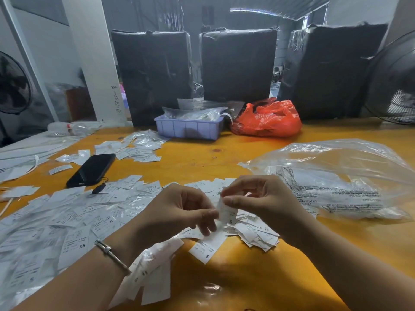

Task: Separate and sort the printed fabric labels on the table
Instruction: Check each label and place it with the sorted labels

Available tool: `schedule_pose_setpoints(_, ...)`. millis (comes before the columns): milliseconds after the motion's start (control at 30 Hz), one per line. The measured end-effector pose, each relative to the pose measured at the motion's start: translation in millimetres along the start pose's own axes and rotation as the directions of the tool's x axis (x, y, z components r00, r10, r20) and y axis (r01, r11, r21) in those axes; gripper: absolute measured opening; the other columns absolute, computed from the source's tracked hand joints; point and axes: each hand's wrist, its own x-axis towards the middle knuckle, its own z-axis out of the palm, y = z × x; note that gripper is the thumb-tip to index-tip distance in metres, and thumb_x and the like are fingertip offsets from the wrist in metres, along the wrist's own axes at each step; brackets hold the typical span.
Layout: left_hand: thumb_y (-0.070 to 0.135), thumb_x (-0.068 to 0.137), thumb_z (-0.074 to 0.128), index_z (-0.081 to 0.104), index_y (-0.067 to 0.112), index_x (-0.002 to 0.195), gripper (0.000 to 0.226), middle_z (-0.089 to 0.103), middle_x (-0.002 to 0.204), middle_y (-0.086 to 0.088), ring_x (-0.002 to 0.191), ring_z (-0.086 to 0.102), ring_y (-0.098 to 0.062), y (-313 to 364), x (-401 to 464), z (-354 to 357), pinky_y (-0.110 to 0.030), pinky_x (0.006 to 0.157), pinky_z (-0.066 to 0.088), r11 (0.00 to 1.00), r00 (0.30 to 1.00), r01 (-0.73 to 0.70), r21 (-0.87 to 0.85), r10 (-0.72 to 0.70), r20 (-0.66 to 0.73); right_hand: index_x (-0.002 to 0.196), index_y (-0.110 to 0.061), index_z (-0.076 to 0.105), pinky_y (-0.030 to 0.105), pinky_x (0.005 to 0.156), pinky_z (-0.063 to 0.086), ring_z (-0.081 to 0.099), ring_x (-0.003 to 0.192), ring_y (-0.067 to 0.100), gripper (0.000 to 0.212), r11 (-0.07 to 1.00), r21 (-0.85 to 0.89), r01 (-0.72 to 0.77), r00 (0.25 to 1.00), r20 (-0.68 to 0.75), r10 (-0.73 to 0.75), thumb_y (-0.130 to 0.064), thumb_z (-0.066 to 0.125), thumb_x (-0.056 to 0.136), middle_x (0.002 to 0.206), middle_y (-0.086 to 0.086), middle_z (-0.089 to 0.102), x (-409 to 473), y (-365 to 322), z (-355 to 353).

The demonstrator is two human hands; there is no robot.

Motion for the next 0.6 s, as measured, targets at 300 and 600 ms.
schedule_pose_setpoints(300, 0.03, 0.076, 0.075, 0.074, 0.008, 0.073, 0.021, 0.075, 0.07, -0.008, 0.062, 0.07, -0.021, -0.4, -1.9, -1.3, -0.024, 0.056, 0.048, 0.999, 0.995, -0.048, -0.019, 0.046, -0.09, 0.113, -0.016, 0.062, 0.028, 0.068, 0.058, 0.07, 0.08, 0.019, 0.045, 0.978, 0.046, 0.203, 0.897, -0.409, -0.167, 0.008, 0.07, 0.077, 0.087, 0.006, 0.065, -1.3, -3.6, -6.6)
schedule_pose_setpoints(600, 0.031, 0.069, 0.078, 0.074, 0.006, 0.072, 0.026, 0.074, 0.069, -0.01, 0.059, 0.069, -0.02, 0.3, -1.9, -0.1, -0.024, 0.056, 0.047, 0.996, 0.993, -0.078, -0.034, 0.074, -0.093, 0.121, -0.017, 0.054, 0.025, 0.069, 0.059, 0.071, 0.085, 0.008, 0.055, 0.933, -0.071, 0.352, 0.882, -0.308, -0.356, 0.008, 0.073, 0.076, 0.091, 0.003, 0.065, -12.3, -18.3, 7.4)
